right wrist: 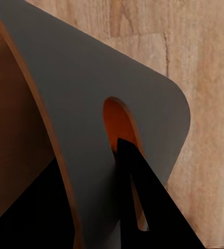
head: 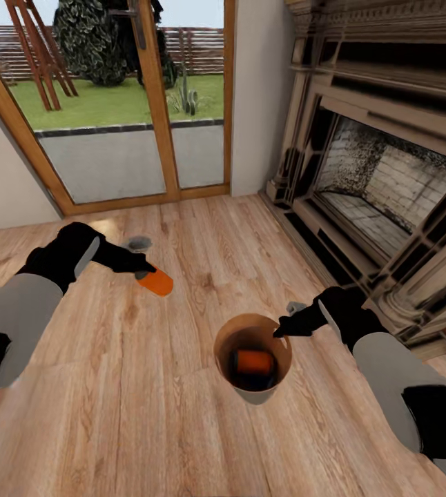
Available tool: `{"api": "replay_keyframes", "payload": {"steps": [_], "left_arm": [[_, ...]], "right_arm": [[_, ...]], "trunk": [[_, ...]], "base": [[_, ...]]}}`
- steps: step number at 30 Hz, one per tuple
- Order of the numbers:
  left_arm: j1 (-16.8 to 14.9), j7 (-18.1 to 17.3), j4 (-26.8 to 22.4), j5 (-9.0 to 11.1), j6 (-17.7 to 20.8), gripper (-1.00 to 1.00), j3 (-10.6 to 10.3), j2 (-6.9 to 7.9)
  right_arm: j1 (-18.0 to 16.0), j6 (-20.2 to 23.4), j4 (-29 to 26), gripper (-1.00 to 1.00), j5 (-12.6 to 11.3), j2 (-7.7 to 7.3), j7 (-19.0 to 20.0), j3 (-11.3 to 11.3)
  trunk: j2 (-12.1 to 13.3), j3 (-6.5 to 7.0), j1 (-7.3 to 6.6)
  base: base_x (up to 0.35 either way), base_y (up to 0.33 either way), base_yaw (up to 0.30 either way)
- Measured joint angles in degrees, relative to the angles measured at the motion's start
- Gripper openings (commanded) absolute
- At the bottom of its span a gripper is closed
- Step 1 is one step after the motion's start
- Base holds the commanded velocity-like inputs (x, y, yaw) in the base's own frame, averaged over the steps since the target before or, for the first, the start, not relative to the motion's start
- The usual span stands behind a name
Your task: Put the three can of soda from the living room inside the tash can in the kitchen.
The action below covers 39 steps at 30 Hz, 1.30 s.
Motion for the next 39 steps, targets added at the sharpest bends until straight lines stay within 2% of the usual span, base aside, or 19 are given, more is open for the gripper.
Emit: {"api": "replay_keyframes", "payload": {"steps": [1, 3, 4, 5, 7, 8, 9, 10, 13, 14, 15, 16, 17, 18, 21, 23, 24, 29, 39], "left_arm": [[-2.64, -2.92, 2.34, 1.03, 0.06, -1.00, -2.17, -0.05], [-7.28, -9.05, 7.26, 0.46, 0.06, -1.00, -6.20, -0.08], [-11.18, -15.13, 11.06, 0.13, 0.02, -1.00, -9.56, -0.14], [-13.18, -18.10, 12.49, 0.87, 0.06, -1.00, -10.95, -0.22], [-16.08, -23.14, 14.55, 0.36, 0.06, -1.00, -14.20, -0.49], [-18.82, -27.42, 16.03, 0.22, 0.06, -1.00, -17.29, -1.25], [-21.24, -30.82, 17.07, 0.66, 0.06, -1.00, -19.54, -2.30], [-22.90, -33.67, 17.81, 0.27, 0.06, -1.00, -22.23, -4.02], [-24.38, -36.84, 19.32, 0.04, 0.06, -1.00, -26.43, -7.60], [-24.90, -38.20, 21.03, -0.19, 0.00, -1.00, -29.89, -9.89], [-25.12, -38.78, 22.00, 0.14, 0.06, -1.00, -30.86, -11.19], [-25.38, -39.53, 23.73, -0.18, 0.00, -1.00, -34.15, -13.20], [-25.50, -39.84, 24.37, 0.07, 0.06, -1.00, -34.69, -14.17], [-25.63, -40.22, 25.23, -0.13, 0.04, -1.00, -36.64, -15.57], [-25.83, -40.71, 26.27, -0.12, 0.06, -1.00, -38.62, -18.60], [-25.82, -40.70, 26.46, -0.74, 0.04, -1.00, -39.28, -19.60], [-25.77, -40.69, 26.46, -1.21, 0.04, -1.00, -39.31, -19.74], [-24.99, -40.75, 23.82, -6.63, 0.06, -1.00, -39.26, -20.82], [-17.36, -40.30, 19.09, -9.06, 0.06, -1.00, -39.33, -21.16]], "right_arm": [[-1.10, 0.03, 1.30, -1.00, 0.12, 0.29, -0.06, 0.37], [-3.06, -0.42, 3.39, -1.00, 1.17, 0.95, -0.19, 0.88], [-4.47, -0.46, 4.96, -1.00, 1.84, 1.53, -0.23, 1.34], [-5.07, -0.57, 5.53, -1.00, 1.78, 1.76, -0.27, 1.40], [-5.88, -0.25, 6.36, -1.00, 1.19, 2.27, -0.20, 1.52], [-6.78, -0.18, 6.97, -1.00, 1.49, 2.81, -0.24, 1.76], [-7.70, -0.45, 7.31, -1.00, 1.80, 3.24, -0.32, 1.83], [-8.46, -0.68, 7.52, -1.00, 1.95, 3.70, -0.34, 1.84], [-9.22, -0.10, 7.80, -1.00, 0.93, 4.79, -0.20, 1.83], [-9.59, -0.32, 7.98, -1.00, 1.42, 5.49, -0.27, 1.95], [-9.86, -0.34, 8.22, -1.00, 1.41, 5.85, -0.29, 1.91], [-10.63, -0.35, 9.13, -1.00, 1.73, 6.50, -0.32, 2.06], [-11.18, -0.30, 9.76, -1.00, 1.55, 6.78, -0.32, 2.03], [-12.29, -0.24, 11.06, -1.00, 1.56, 7.19, -0.33, 2.10], [-14.27, -0.34, 13.00, -1.00, 1.63, 8.05, -0.41, 2.19], [-14.86, -0.24, 13.47, -1.00, 1.23, 8.24, -0.41, 2.07], [-15.02, -0.21, 13.55, -1.00, 1.14, 8.26, -0.41, 2.04], [-17.48, -0.37, 15.06, -1.00, 1.97, 8.12, -0.47, 2.28], [-21.14, -0.42, 17.80, -1.00, 1.28, 8.32, -0.40, 2.04]], "trunk": [[0.39, 0.19, -0.23], [1.20, 0.54, -0.67], [1.60, 0.72, -0.88], [1.99, 0.91, -1.11], [2.80, 1.26, -1.54], [3.20, 1.43, -1.76], [3.60, 1.63, -1.99], [4.00, 1.80, -2.20], [5.21, 2.33, -2.86], [5.61, 2.50, -3.07], [6.01, 2.69, -3.30], [6.41, 2.86, -3.51], [6.81, 3.05, -3.74], [7.21, 3.22, -3.96], [8.42, 3.76, -4.61], [8.43, 3.77, -4.62], [8.43, 3.77, -4.62], [8.43, 3.77, -4.62], [8.43, 3.76, -4.62]], "base": [[0.000, 0.000, 0.000], [0.000, 0.000, 0.000], [0.000, 0.000, 0.000], [0.000, 0.000, 0.000], [0.000, 0.000, 0.000], [0.000, 0.000, 0.000], [0.000, 0.000, 0.000], [0.000, 0.000, 0.000], [0.000, 0.000, 0.000], [0.000, 0.000, 0.000], [0.000, 0.000, 0.000], [0.000, 0.000, 0.000], [0.000, 0.000, 0.000], [0.000, 0.000, 0.000], [0.000, 0.000, 0.000], [0.000, 0.000, 0.000], [0.000, 0.000, 0.000], [0.000, 0.000, 0.000], [0.000, 0.000, 0.000]]}}
